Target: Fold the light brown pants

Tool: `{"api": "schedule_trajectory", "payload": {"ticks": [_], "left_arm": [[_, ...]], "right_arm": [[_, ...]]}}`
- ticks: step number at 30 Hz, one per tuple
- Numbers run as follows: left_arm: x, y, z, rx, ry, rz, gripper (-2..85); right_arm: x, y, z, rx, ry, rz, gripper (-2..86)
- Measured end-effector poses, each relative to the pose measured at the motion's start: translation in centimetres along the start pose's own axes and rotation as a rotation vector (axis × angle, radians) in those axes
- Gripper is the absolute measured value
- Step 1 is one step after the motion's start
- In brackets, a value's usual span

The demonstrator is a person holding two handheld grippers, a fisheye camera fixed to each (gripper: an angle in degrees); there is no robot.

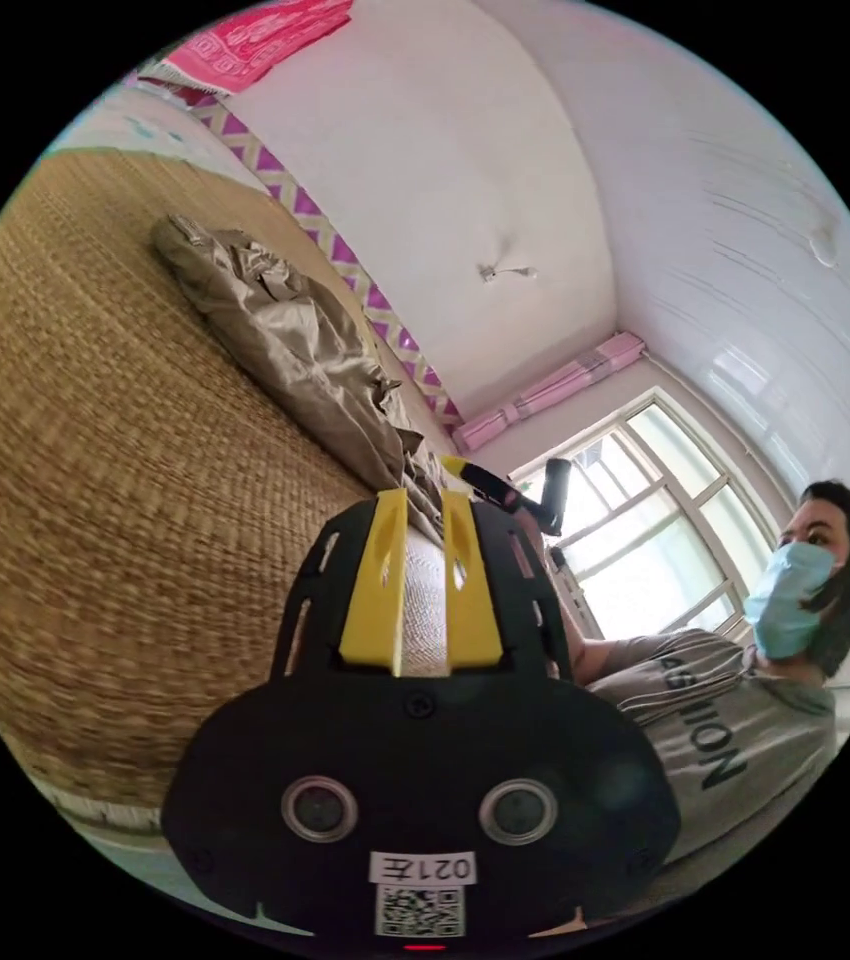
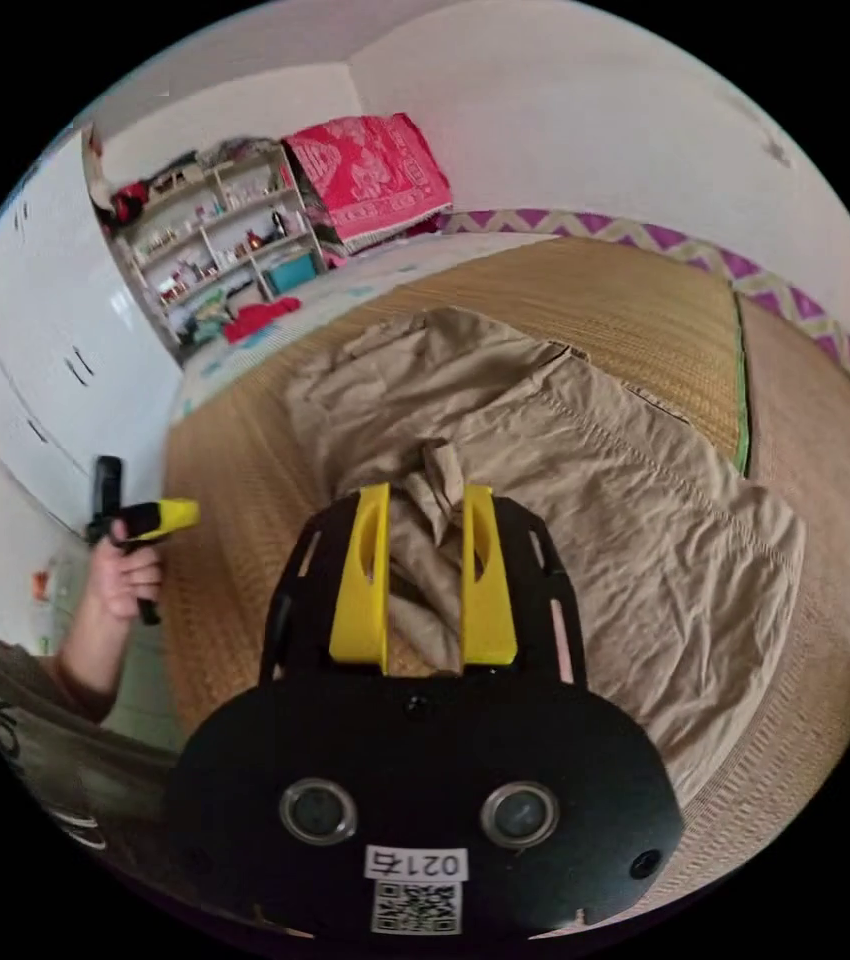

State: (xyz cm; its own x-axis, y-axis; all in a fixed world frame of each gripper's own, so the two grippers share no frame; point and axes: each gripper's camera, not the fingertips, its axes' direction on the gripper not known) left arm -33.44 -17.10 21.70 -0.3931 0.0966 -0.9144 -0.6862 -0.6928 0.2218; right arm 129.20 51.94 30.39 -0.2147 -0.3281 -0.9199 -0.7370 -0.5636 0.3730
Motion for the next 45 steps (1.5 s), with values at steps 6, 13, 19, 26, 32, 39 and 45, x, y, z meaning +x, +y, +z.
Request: {"api": "schedule_trajectory", "payload": {"ticks": [6, 13, 19, 26, 32, 39, 45], "left_arm": [[1.0, -6.0, -0.4, 0.050, 0.047, -0.167, 6.7], [2.9, -12.5, -0.3, 0.094, -0.115, -0.227, 8.0], [-1.2, -17.7, -3.0, 0.220, -0.375, -0.422, 11.6], [-1.0, -24.0, -1.9, 0.210, -0.402, -0.452, 13.5], [1.7, -27.5, -0.3, 0.223, -0.378, -0.404, 1.8], [27.4, -30.4, 4.5, 0.247, -0.394, 0.136, -0.8], [54.9, -23.3, 21.9, 0.034, -0.498, 0.741, -0.8]], "right_arm": [[10.6, 2.3, 2.1, -0.194, -0.016, 0.106, 0.4], [16.5, 6.1, -2.0, -0.072, -0.171, 0.150, -0.5], [22.9, 14.2, -11.9, 0.108, -0.332, 0.243, -0.5], [28.4, 25.0, -21.1, 0.174, -0.328, 0.307, -0.6], [31.9, 32.1, -23.3, 0.183, -0.337, 0.402, -0.6], [35.4, 39.3, -24.6, 0.177, -0.351, 0.507, -0.7], [35.8, 42.3, -25.0, 0.181, -0.405, 0.498, -0.6]]}}
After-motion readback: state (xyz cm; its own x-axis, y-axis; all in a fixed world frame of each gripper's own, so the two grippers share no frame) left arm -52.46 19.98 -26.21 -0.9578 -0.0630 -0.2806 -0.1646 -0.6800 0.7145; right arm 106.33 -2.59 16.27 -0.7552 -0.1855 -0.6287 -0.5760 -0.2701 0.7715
